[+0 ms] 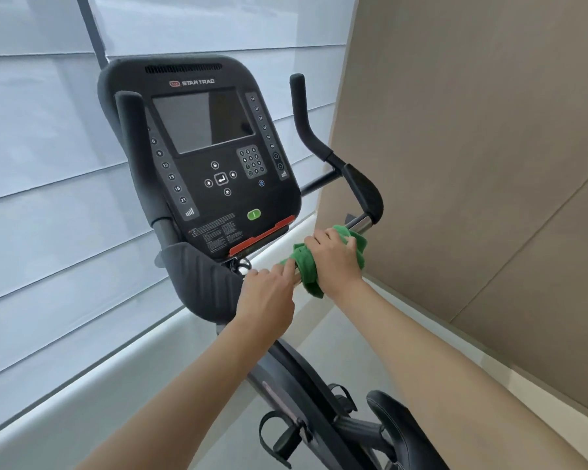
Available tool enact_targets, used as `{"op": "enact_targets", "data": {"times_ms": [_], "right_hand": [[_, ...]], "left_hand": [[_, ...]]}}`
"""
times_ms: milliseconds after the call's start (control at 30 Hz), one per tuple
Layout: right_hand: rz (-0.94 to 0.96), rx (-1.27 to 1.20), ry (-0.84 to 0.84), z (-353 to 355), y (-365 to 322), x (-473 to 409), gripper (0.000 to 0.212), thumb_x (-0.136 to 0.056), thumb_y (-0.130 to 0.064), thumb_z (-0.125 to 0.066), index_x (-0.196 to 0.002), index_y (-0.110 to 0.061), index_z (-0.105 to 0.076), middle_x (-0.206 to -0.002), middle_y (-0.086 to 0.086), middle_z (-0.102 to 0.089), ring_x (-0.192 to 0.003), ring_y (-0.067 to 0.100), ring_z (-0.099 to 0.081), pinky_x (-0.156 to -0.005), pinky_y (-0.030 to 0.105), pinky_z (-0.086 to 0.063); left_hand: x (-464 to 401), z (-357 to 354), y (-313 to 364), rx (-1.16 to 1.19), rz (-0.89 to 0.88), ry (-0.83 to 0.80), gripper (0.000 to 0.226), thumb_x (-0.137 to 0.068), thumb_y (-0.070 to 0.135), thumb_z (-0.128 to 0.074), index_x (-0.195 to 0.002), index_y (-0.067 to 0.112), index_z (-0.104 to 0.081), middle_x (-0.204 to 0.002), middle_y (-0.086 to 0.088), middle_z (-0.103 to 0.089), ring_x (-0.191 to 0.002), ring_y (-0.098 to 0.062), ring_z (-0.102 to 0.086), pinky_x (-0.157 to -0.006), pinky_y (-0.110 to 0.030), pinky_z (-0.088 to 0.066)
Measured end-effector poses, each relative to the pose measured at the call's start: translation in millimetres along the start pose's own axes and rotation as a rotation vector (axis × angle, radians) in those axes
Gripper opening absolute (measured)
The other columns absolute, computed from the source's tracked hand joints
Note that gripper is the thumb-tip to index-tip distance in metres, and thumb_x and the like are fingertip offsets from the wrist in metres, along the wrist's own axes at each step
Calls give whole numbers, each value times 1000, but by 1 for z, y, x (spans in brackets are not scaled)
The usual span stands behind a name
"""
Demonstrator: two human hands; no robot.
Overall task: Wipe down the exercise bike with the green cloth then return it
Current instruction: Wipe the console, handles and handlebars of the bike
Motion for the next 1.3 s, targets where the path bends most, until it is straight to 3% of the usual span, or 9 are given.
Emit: {"op": "enact_targets", "data": {"times_ms": [100, 233, 333, 467, 633, 767, 867, 1167, 1300], "right_hand": [[50, 43, -84, 13, -20, 8, 55, -86, -31, -80, -134, -24, -54, -135, 2, -57, -129, 27, -52, -101, 50, -47], [170, 55, -74, 32, -76, 30, 43, -82, -31, -79, -120, -26, -58, -121, -1, -60, -118, 26, -55, -94, 52, -45], [182, -1, -1, 38, -106, 47, 31, -80, -30, -80, -103, -26, -60, -106, -2, -62, -105, 26, -59, -89, 50, -45], [140, -61, 10, 41, -109, 52, 36, -79, -22, -80, -109, -24, -62, -111, -2, -63, -111, 27, -58, -95, 51, -45], [181, -58, 56, 38, -106, 46, 25, -82, -28, -74, -105, -24, -65, -106, -2, -65, -106, 27, -60, -89, 47, -44], [287, 65, -190, 34, -91, 19, 27, -87, -23, -69, -113, -22, -63, -115, 2, -63, -111, 29, -57, -95, 49, -44], [191, 213, -299, 27, -65, 2, 35, -89, -22, -70, -122, -24, -58, -126, 3, -60, -119, 30, -54, -100, 54, -43], [74, 143, -121, 33, -80, 26, 40, -86, -21, -77, -122, -25, -61, -123, 1, -59, -121, 29, -53, -94, 52, -46], [44, -177, 79, 49, -108, 65, 46, -85, -8, -74, -129, -18, -66, -132, 4, -62, -125, 32, -52, -94, 53, -47]], "left_hand": [[32, 17, -30, 42, -130, 91, 46, -95, 38, -55, -139, 24, -51, -110, 8, -72, -106, -21, -65, -112, -42, -32], [71, 35, -64, 173, -259, 253, 41, -93, 39, -62, -131, 23, -63, -132, 7, -65, -131, -21, -56, -124, -46, -27], [87, 31, -79, 308, -256, 334, 39, -96, 29, -62, -133, 14, -63, -143, -2, -61, -139, -26, -51, -125, -43, -29], [102, 14, -94, 333, -321, 405, 43, -97, 23, -63, -137, 7, -64, -151, -9, -57, -147, -29, -46, -127, -47, -27], [100, 12, -91, 359, -322, 522, 40, -89, 23, -68, -124, 3, -71, -141, -15, -64, -136, -37, -56, -119, -51, -36], [100, 17, -88, 404, -266, 569, 35, -87, 23, -67, -114, 2, -73, -133, -17, -67, -129, -40, -60, -114, -53, -39], [103, 20, -88, 407, -291, 539, 37, -87, 23, -67, -117, 2, -72, -135, -17, -66, -132, -40, -58, -116, -53, -37], [103, 21, -93, 495, -276, 510, 36, -79, 3, -75, -115, 5, -73, -131, -13, -69, -132, -38, -58, -112, -56, -39], [102, 17, -89, 523, -175, 508, 37, -77, -5, -77, -112, 5, -75, -129, -11, -70, -134, -36, -57, -118, -56, -32]]}}
Point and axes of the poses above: each hand's wrist, its own x-axis away from the middle knuckle, its own z-axis out of the back of the hand, y = z × x, the point moved 8 cm from there along -x, towards the middle knuckle
